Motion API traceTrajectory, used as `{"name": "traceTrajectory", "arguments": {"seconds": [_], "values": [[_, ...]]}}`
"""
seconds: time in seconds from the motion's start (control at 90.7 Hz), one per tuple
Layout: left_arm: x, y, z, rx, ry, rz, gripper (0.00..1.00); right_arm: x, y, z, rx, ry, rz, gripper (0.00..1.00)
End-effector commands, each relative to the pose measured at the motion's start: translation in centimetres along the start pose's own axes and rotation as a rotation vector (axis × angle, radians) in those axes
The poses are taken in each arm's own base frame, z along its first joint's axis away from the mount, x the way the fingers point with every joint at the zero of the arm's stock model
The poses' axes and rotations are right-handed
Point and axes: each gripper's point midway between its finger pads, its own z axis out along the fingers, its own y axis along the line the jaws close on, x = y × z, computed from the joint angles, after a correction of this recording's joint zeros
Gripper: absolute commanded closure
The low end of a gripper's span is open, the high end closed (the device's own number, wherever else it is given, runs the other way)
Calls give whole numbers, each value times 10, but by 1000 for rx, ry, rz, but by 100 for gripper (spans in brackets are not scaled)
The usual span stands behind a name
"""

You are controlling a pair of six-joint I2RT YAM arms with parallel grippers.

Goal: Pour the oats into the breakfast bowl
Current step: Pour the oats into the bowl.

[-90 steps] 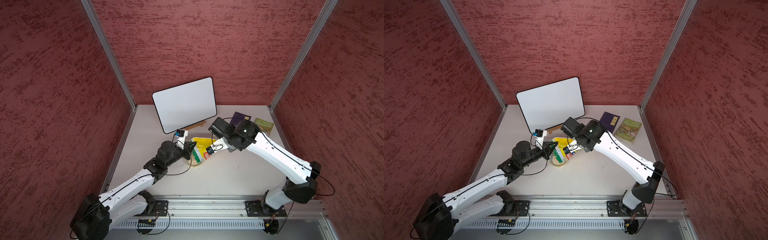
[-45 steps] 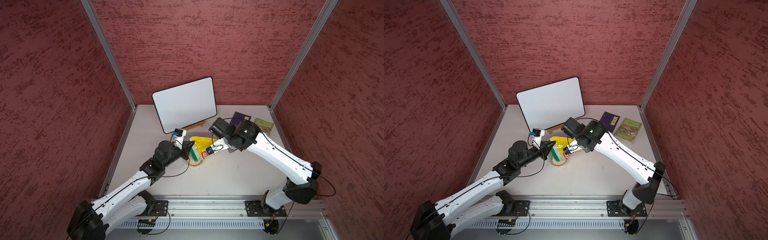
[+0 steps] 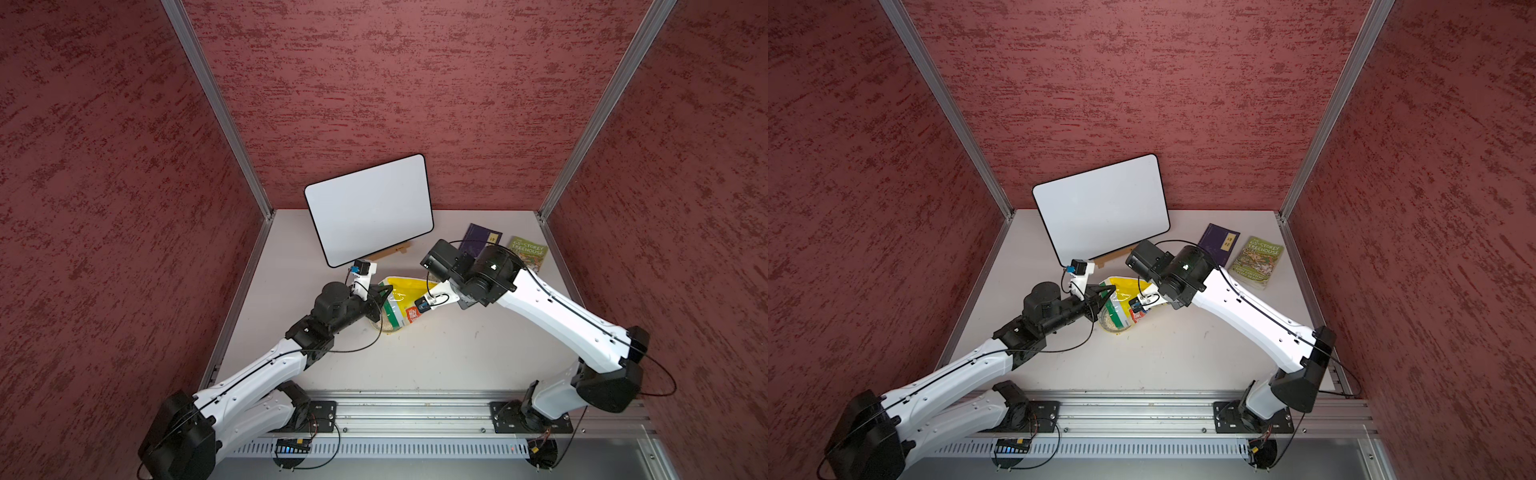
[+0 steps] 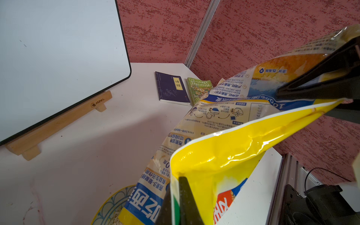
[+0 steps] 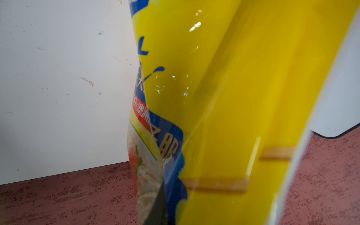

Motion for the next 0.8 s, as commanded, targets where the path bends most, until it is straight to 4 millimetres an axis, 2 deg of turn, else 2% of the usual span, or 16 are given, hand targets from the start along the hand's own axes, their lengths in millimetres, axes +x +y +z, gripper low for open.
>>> {"name": "traceTrajectory", "arguments": {"seconds": [0.0, 0.22, 0.342, 0.43, 0.661, 0.793], "values": [[12, 24, 2, -103, 28, -21, 100, 48, -26, -38, 166, 98, 108, 100], [-10, 16, -2, -93, -4, 10, 100, 55, -31, -46, 194, 111, 116, 100], [-12, 15, -5, -95, -11, 13, 100, 57, -32, -47, 201, 118, 114, 100], [-6, 21, -6, -118, -4, 9, 100, 52, -28, -40, 181, 119, 98, 100], [28, 36, -6, -154, 41, -38, 100, 37, -12, -17, 106, 97, 79, 100], [28, 38, -6, -159, 43, -37, 100, 37, -19, -22, 122, 93, 85, 100]]}}
